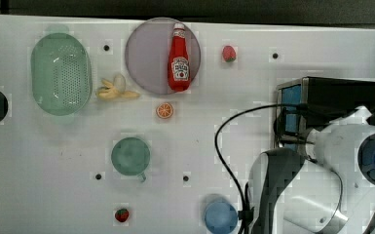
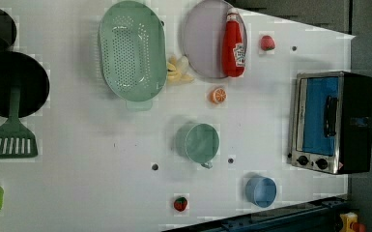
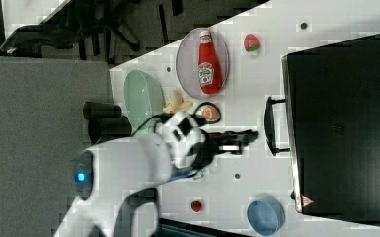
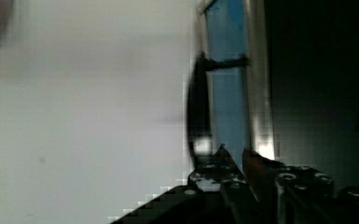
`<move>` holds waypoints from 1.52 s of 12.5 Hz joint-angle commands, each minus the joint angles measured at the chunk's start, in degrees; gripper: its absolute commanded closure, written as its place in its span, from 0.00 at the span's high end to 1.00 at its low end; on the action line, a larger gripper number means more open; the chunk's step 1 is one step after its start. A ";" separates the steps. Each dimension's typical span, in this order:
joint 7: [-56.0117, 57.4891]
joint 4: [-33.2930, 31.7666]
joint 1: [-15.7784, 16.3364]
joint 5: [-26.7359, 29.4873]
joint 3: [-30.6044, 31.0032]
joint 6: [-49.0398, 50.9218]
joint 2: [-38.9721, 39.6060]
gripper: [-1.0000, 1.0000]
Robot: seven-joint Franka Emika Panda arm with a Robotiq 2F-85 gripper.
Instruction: Flap open oven.
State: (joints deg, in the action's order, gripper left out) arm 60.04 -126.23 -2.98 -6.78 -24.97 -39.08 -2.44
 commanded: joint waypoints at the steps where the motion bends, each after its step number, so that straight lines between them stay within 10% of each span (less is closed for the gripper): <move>1: 9.40 0.03 -0.57 0.66 -0.94 -3.68 3.60 0.17; 12: 6.32 -0.34 0.06 0.26 0.68 -7.09 11.10 0.17; 19: -11.91 -2.92 5.15 -15.07 3.70 -7.01 11.13 0.17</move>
State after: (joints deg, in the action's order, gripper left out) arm 55.92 -128.24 -0.70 -21.89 -23.16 -45.91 9.62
